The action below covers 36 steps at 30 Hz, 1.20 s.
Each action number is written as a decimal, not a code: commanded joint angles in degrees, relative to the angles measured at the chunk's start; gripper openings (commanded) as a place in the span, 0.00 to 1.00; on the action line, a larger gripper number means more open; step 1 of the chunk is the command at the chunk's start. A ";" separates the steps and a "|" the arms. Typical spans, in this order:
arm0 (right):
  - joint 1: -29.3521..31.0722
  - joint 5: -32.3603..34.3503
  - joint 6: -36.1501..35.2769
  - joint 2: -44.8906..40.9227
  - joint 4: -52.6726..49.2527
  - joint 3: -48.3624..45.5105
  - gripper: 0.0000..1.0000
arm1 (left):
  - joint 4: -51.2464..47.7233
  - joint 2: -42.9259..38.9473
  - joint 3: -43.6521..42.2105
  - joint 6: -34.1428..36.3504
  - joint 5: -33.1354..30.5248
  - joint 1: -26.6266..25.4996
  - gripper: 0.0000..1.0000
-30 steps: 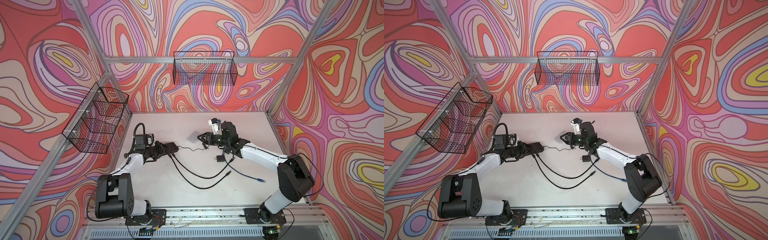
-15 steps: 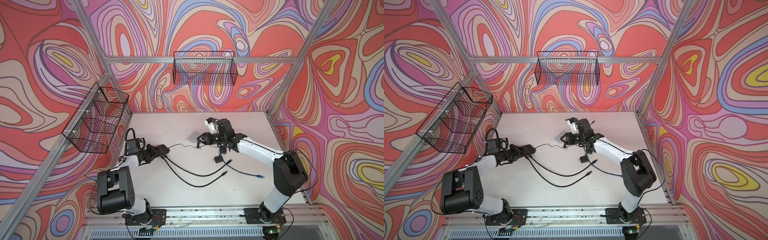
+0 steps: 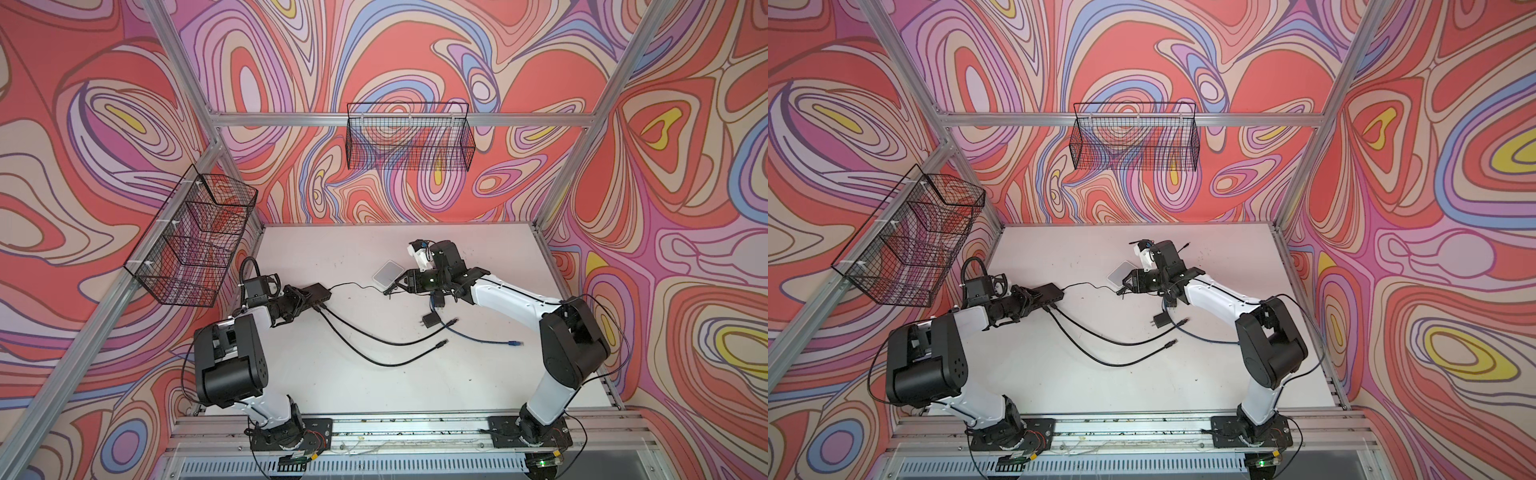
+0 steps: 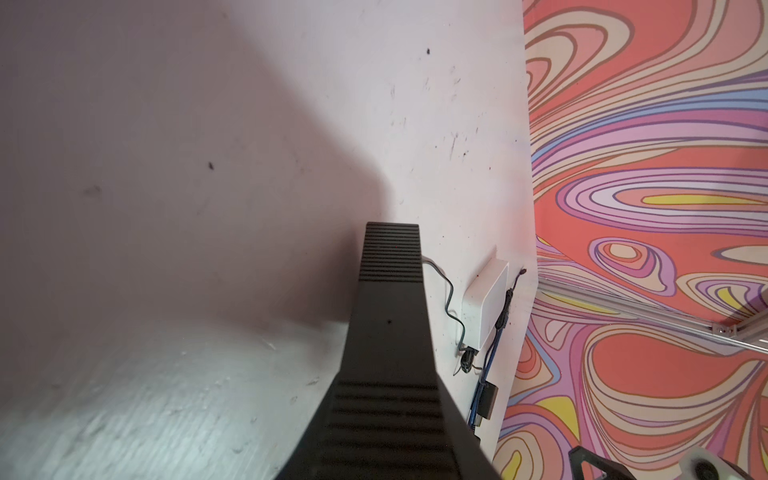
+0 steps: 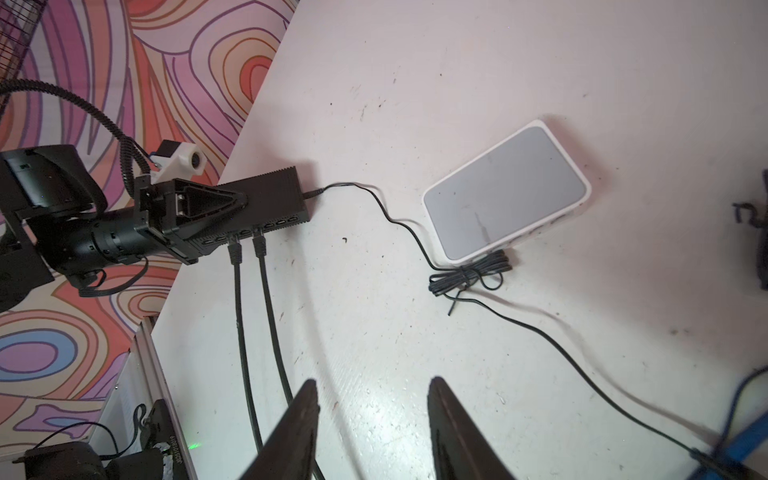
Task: Insert the plug into the switch port
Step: 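Open the right gripper and draw it back while the left gripper lowers the switch box, then set the switch box down with the left gripper while the right gripper reaches forward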
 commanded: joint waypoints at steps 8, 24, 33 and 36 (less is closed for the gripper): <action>0.02 9.42 -0.40 0.60 -5.33 -1.01 0.44 | -2.82 4.85 2.45 1.93 -5.19 0.96 0.59; 0.02 18.11 -0.20 2.71 -10.32 -0.25 0.44 | -11.37 3.15 4.30 2.94 -11.90 1.02 1.00; -0.07 27.67 0.25 8.37 -18.48 5.41 0.44 | -17.06 0.52 5.52 3.06 -17.47 1.03 1.00; -0.07 29.08 -0.24 10.08 -18.95 7.19 0.44 | -18.11 -0.41 5.75 3.09 -18.58 0.99 1.00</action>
